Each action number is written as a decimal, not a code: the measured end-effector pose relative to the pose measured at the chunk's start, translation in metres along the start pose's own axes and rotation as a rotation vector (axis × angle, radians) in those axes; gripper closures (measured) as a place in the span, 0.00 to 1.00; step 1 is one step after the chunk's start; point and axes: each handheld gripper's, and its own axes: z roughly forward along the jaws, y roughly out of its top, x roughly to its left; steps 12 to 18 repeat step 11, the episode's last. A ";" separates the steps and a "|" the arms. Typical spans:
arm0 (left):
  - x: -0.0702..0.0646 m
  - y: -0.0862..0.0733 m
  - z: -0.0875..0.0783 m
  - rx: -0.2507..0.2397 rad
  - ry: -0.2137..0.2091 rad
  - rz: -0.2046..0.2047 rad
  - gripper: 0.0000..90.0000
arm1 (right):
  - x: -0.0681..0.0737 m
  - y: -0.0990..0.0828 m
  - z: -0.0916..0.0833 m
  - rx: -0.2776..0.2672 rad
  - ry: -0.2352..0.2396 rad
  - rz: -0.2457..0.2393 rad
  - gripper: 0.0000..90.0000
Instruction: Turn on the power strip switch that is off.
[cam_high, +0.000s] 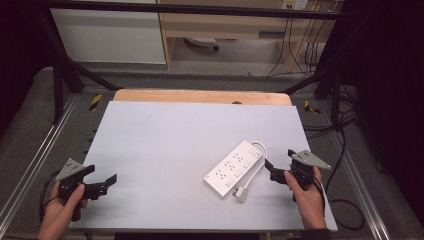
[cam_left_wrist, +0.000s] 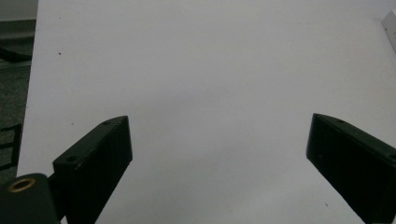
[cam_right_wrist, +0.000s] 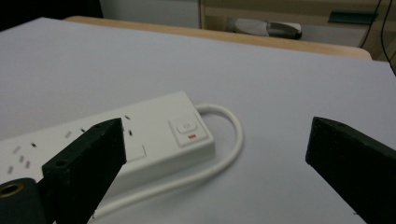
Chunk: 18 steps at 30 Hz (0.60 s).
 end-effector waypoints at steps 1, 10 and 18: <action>0.000 0.000 0.000 0.000 0.000 0.000 0.08 | -0.004 -0.003 -0.001 0.019 -0.004 0.000 0.06; 0.000 0.000 0.000 0.001 -0.002 0.004 0.08 | -0.019 -0.026 -0.001 0.134 -0.023 -0.003 0.06; 0.000 0.000 0.000 0.001 -0.003 0.005 0.08 | -0.019 -0.028 0.001 0.156 -0.030 -0.002 0.06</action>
